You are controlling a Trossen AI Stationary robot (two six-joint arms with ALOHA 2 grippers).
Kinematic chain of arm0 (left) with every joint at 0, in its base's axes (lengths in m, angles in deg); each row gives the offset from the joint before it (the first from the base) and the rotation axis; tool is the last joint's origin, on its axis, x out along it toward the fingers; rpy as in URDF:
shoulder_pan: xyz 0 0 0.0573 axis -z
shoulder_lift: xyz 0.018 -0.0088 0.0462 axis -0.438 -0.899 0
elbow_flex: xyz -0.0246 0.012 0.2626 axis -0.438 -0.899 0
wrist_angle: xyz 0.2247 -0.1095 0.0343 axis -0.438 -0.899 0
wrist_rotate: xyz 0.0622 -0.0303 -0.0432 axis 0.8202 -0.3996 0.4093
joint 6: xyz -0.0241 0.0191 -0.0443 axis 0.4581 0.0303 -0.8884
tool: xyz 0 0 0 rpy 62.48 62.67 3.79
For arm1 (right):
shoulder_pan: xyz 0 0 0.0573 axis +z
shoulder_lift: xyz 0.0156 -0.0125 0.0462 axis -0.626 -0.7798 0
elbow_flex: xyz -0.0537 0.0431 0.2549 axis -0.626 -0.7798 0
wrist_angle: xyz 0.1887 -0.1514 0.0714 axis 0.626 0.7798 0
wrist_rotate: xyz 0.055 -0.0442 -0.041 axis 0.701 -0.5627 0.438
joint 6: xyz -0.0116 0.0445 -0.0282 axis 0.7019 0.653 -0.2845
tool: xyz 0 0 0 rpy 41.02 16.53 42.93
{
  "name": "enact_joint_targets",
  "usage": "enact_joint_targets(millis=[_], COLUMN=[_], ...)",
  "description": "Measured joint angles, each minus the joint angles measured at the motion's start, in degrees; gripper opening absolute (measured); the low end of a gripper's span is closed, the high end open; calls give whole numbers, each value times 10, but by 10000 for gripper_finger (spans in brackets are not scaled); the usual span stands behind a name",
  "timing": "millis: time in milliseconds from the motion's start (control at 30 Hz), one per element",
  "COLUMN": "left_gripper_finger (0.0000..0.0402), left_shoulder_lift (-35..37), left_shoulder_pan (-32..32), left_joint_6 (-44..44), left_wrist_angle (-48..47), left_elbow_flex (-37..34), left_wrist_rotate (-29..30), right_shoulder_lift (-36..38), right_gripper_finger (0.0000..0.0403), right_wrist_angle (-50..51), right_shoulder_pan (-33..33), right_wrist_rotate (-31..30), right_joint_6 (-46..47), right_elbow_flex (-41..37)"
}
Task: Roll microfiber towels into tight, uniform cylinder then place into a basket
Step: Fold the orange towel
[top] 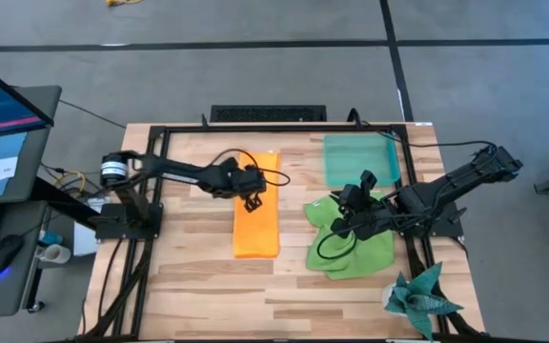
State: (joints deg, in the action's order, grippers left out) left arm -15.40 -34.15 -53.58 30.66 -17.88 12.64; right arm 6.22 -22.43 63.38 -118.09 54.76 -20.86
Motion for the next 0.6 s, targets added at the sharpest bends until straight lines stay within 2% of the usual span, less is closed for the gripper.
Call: enact_joint_targets(millis=[167, 300, 500, 600], left_gripper_finger=[88, 88, 88, 88], left_shoulder_lift=[83, 148, 224, 245], left_shoulder_pan=[24, 73, 170, 221], left_joint_6=[21, 16, -29, -54], left_wrist_angle=[-72, -124, -126, -90], left_elbow_flex=[0, -7, -62, -108], left_wrist_rotate=[0, 14, 19, 31], right_shoulder_lift=[0, 0, -11, -28], right_gripper_finger=[65, 65, 65, 65], right_wrist_angle=[-2, -39, -102, -137], right_shoulder_pan=[0, 0, 5, 11], right_wrist_rotate=[0, 2, 1, 2], right_joint_6=[0, 0, -6, -50], right_elbow_flex=[0, 0, 0, 0])
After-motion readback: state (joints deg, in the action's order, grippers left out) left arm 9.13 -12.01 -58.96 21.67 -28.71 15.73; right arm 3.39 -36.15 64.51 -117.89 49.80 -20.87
